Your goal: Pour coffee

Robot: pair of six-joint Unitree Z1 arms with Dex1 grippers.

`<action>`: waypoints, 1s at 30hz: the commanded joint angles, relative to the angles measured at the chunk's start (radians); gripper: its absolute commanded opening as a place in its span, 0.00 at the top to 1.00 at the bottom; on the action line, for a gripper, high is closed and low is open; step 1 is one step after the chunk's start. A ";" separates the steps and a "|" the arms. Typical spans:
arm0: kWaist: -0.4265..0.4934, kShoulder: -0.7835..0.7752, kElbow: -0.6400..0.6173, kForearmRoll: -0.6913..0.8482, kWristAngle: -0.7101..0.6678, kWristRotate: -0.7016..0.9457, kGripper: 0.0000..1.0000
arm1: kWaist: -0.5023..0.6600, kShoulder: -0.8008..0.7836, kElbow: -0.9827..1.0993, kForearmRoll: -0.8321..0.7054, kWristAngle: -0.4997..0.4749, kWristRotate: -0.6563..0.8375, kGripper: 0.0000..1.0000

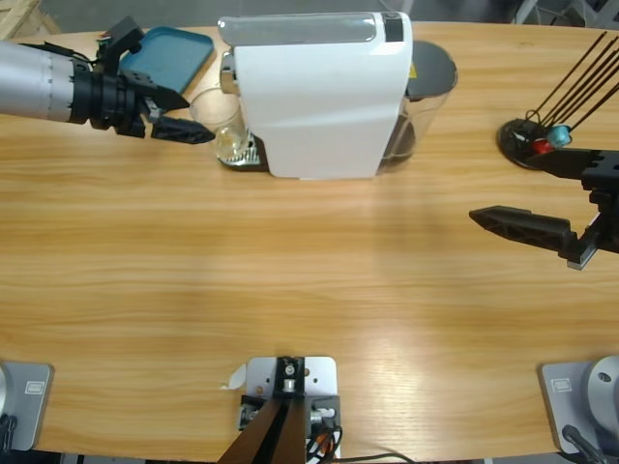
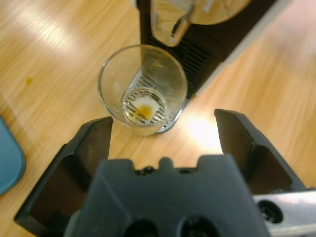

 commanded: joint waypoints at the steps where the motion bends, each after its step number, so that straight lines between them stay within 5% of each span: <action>1: -0.002 -0.178 0.137 0.039 0.011 -0.045 0.13 | -0.009 -0.016 0.042 -0.014 0.016 -0.011 0.00; 12: 0.046 -0.019 0.149 -0.038 0.014 -0.174 0.14 | -0.009 -0.030 0.048 -0.015 0.013 -0.009 0.01; 20: 0.153 -0.073 0.226 -0.050 -0.014 -0.253 0.23 | -0.009 -0.024 0.049 -0.020 0.014 -0.011 0.02; 30: 0.165 0.127 0.172 -0.298 -0.032 -0.435 0.23 | -0.009 -0.023 0.049 -0.021 0.016 -0.011 0.02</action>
